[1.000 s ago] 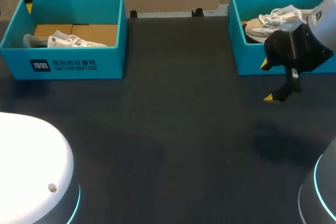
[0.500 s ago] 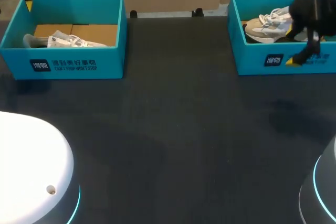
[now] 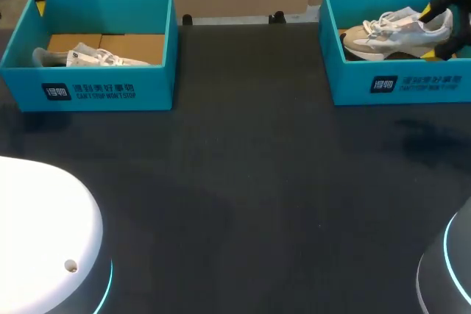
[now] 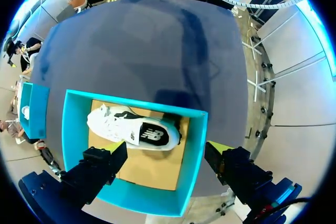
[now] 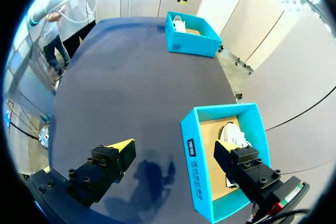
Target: Take the shoe out of the shoebox, open the shoe tongue, remove and reinsert the insole, then place the shoe into the shoebox
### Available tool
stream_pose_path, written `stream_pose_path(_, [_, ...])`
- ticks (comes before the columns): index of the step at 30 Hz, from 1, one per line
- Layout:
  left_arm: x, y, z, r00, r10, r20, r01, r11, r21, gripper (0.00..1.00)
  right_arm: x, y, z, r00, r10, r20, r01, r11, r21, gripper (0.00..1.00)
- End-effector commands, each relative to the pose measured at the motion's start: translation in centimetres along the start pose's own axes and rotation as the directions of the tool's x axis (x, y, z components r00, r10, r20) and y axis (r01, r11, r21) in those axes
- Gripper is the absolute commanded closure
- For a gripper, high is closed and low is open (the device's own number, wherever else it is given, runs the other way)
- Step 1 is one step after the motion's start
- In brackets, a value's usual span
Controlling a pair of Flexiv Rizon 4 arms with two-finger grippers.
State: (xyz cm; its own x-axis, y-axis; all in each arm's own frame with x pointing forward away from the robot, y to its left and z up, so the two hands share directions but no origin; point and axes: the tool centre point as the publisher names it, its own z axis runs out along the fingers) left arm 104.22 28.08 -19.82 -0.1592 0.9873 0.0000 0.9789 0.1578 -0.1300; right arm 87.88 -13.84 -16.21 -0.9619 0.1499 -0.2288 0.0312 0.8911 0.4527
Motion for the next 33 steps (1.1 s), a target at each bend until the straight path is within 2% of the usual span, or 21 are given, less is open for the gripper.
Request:
stream_pose_path(1, [0.0, 0.0, 0.0, 1.000, 0.001, -0.002, -0.001, 1.000, 0.001, 0.00, 0.2, 0.1, 0.1, 1.000, 0.000, 0.006, 0.000, 1.000, 0.004, 0.00])
stream_pose_path(8, [0.0, 0.0, 0.0, 1.000, 0.001, -0.002, -0.001, 1.000, 0.001, 0.00, 0.2, 0.1, 0.1, 1.000, 0.000, 0.006, 0.000, 1.000, 0.004, 0.00])
stream_pose_path(9, [0.0, 0.0, 0.0, 1.000, 0.001, -0.002, -0.001, 1.000, 0.001, 0.00, -0.6, -0.1, 0.0, 0.996, 0.087, -0.012, -0.087, 0.996, -0.001, 0.00])
stream_pose_path(10, [0.0, 0.0, 0.0, 1.000, 0.001, -0.002, -0.001, 1.000, 0.001, 0.00, -1.3, -0.4, -0.1, 0.985, 0.166, 0.035, -0.168, 0.983, 0.069, 0.00])
stream_pose_path(11, [0.0, 0.0, 0.0, 1.000, 0.001, -0.002, -0.001, 1.000, 0.001, 0.00, -1.8, -0.6, -0.2, 0.971, 0.238, 0.024, -0.239, 0.969, 0.064, 0.00])
stream_pose_path(12, [0.0, 0.0, 0.0, 1.000, 0.001, -0.002, -0.001, 1.000, 0.001, 0.00, -2.4, -0.6, 0.0, 0.957, 0.291, 0.000, -0.291, 0.954, 0.070, 0.00])
stream_pose_path(13, [0.0, 0.0, 0.0, 1.000, 0.001, -0.002, -0.001, 1.000, 0.001, 0.00, -2.9, -0.7, 0.0, 0.944, 0.326, 0.047, -0.329, 0.937, 0.117, 0.00])
stream_pose_path(15, [0.0, 0.0, 0.0, 1.000, 0.001, -0.002, -0.001, 1.000, 0.001, 0.00, -3.9, -0.8, 0.3, 0.921, 0.381, 0.076, -0.388, 0.912, 0.131, 0.00])
stream_pose_path(20, [0.0, 0.0, 0.0, 1.000, 0.001, -0.002, -0.001, 1.000, 0.001, 0.00, -5.8, -1.7, 0.3, 0.782, 0.592, 0.195, -0.617, 0.779, 0.109, 0.00])
stream_pose_path(24, [0.0, 0.0, 0.0, 1.000, 0.001, -0.002, -0.001, 1.000, 0.001, 0.00, -7.4, -2.6, 0.0, 0.601, 0.742, 0.296, -0.782, 0.623, 0.026, 0.00])
stream_pose_path(25, [0.0, 0.0, 0.0, 1.000, 0.001, -0.002, -0.001, 1.000, 0.001, 0.00, -7.9, -2.8, 0.0, 0.567, 0.760, 0.317, -0.798, 0.602, -0.014, 0.00])
stream_pose_path(27, [0.0, 0.0, 0.0, 1.000, 0.001, -0.002, -0.001, 1.000, 0.001, 0.00, -8.4, -3.4, -0.2, 0.467, 0.805, 0.367, -0.860, 0.509, -0.023, 0.00])
stream_pose_path(28, [0.0, 0.0, 0.0, 1.000, 0.001, -0.002, -0.001, 1.000, 0.001, 0.00, -8.6, -3.7, -0.2, 0.428, 0.817, 0.387, -0.876, 0.480, -0.045, 0.00])
stream_pose_path(29, [0.0, 0.0, 0.0, 1.000, 0.001, -0.002, -0.001, 1.000, 0.001, 0.00, -8.8, -4.0, -0.2, 0.375, 0.840, 0.392, -0.902, 0.428, -0.054, 0.00])
stream_pose_path(30, [0.0, 0.0, 0.0, 1.000, 0.001, -0.002, -0.001, 1.000, 0.001, 0.00, -8.9, -4.1, -0.1, 0.336, 0.854, 0.397, -0.915, 0.396, -0.078, 0.00])
stream_pose_path(33, [0.0, 0.0, 0.0, 1.000, 0.001, -0.002, -0.001, 1.000, 0.001, 0.00, -9.0, -4.2, -0.1, 0.329, 0.860, 0.390, -0.914, 0.394, -0.097, 0.00])
